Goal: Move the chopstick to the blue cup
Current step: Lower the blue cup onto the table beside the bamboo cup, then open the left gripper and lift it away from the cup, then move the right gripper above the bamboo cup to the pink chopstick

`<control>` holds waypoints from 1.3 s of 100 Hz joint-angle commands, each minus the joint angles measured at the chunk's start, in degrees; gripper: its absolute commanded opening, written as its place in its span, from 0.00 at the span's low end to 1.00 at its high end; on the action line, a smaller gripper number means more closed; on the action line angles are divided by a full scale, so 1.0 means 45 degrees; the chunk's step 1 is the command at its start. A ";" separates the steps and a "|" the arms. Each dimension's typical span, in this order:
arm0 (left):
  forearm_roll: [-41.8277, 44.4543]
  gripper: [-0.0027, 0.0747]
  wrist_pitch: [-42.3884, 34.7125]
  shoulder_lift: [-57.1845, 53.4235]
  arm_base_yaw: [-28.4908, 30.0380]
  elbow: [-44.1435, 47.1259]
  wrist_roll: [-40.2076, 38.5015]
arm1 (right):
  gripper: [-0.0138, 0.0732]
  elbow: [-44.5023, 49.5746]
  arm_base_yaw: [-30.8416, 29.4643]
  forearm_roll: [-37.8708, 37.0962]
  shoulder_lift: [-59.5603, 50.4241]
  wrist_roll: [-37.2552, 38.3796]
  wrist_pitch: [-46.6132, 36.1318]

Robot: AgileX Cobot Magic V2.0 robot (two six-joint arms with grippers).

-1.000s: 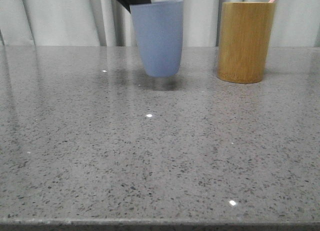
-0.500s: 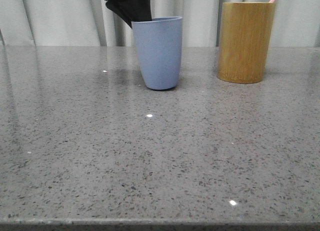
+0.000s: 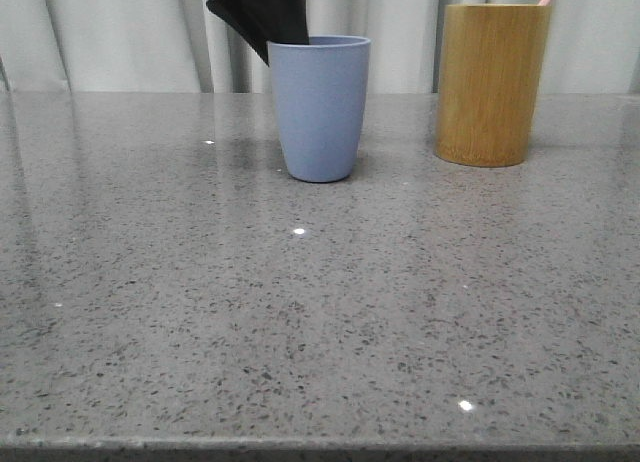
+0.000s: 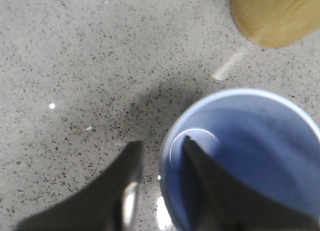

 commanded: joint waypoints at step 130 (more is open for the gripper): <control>0.1014 0.70 -0.1316 -0.9721 0.4924 0.6655 -0.0742 | 0.83 -0.0410 -0.0034 -0.0088 0.0167 0.0030 -0.0963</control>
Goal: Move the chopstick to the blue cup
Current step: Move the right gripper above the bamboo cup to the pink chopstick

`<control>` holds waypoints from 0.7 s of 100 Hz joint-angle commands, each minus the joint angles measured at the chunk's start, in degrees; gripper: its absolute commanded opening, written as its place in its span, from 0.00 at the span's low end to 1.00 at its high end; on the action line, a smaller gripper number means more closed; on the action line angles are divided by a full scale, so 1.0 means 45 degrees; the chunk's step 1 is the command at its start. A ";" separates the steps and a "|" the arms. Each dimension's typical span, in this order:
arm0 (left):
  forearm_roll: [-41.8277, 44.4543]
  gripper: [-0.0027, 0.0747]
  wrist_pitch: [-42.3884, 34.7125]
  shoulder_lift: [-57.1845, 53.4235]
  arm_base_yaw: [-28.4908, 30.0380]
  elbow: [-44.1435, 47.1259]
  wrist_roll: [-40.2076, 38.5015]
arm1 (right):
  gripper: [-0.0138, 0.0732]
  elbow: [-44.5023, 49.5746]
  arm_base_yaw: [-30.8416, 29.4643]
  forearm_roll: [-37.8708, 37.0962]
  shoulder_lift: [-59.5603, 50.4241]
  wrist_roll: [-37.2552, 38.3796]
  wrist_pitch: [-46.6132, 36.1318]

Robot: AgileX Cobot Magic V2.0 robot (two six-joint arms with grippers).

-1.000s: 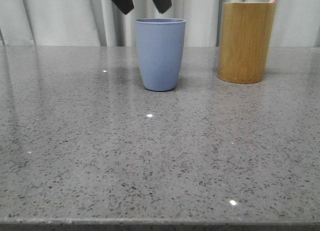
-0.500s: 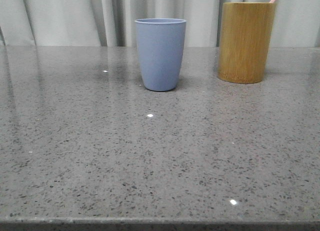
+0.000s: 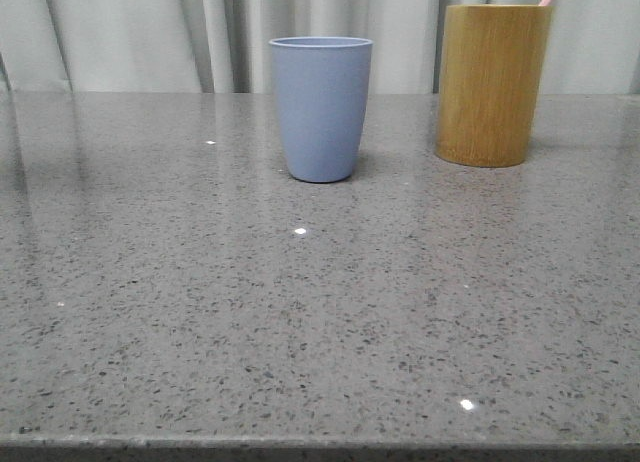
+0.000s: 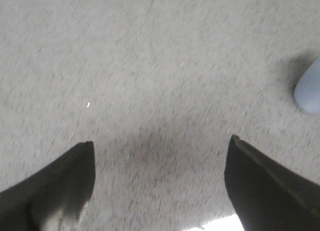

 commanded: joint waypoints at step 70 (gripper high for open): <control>-0.0843 0.70 -0.4318 -0.8888 0.0367 1.0111 -0.0086 | 0.83 0.0654 -0.0034 0.1727 0.0190 -0.0171 -0.5235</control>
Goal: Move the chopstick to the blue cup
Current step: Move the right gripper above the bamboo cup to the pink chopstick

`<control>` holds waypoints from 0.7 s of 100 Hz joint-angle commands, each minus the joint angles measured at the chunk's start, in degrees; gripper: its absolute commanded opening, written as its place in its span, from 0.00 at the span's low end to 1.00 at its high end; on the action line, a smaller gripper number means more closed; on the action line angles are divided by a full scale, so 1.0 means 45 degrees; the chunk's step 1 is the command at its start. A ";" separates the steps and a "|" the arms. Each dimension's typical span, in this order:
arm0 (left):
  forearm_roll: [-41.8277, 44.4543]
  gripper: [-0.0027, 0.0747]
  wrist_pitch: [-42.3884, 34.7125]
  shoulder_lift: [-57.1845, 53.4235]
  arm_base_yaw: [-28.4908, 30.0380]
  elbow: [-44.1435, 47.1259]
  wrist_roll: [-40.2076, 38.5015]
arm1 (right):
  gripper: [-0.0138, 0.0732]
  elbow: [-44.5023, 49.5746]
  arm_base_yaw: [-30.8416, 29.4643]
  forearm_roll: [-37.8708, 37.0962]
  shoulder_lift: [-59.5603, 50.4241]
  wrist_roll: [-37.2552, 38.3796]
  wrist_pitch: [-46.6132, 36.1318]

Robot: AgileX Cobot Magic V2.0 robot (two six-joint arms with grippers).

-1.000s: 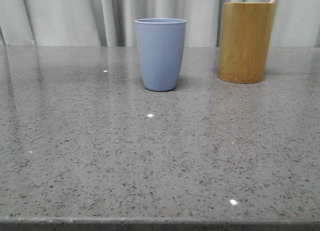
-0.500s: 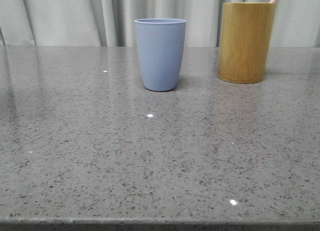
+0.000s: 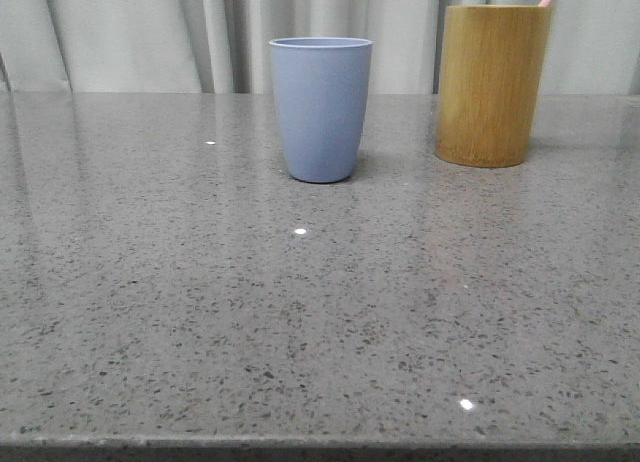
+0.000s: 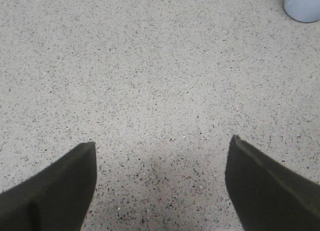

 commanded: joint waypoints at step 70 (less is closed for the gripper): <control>-0.0274 0.70 -0.1076 -0.0152 0.0025 -0.0270 -0.0086 | 0.83 0.3394 0.1619 0.1257 0.5229 -0.0116 -1.5361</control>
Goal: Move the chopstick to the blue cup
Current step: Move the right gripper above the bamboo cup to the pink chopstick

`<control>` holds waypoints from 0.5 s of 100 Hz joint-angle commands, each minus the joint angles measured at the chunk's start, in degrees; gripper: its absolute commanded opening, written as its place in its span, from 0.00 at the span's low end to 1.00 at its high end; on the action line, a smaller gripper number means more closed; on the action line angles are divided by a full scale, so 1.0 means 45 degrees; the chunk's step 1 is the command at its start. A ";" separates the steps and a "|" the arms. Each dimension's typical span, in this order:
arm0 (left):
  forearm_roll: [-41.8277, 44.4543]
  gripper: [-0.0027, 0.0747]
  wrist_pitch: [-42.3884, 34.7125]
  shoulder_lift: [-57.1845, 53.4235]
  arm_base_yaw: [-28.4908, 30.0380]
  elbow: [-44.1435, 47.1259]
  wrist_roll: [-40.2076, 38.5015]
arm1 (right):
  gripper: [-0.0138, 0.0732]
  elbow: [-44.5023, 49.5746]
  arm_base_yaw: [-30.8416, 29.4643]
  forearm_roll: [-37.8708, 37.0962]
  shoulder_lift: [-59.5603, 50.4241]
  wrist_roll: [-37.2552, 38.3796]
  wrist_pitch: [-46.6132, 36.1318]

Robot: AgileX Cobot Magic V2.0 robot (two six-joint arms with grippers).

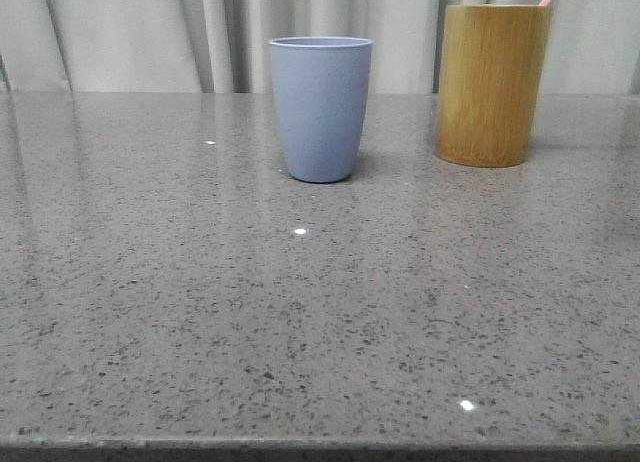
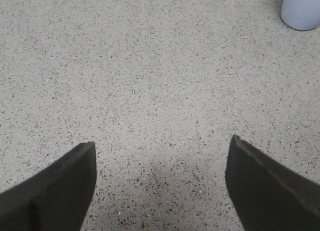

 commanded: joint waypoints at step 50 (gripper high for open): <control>-0.0245 0.70 -0.0916 -0.0006 0.0025 -0.0287 -0.0086 | 0.83 -0.3477 0.0115 0.0038 0.5470 0.0183 -0.2853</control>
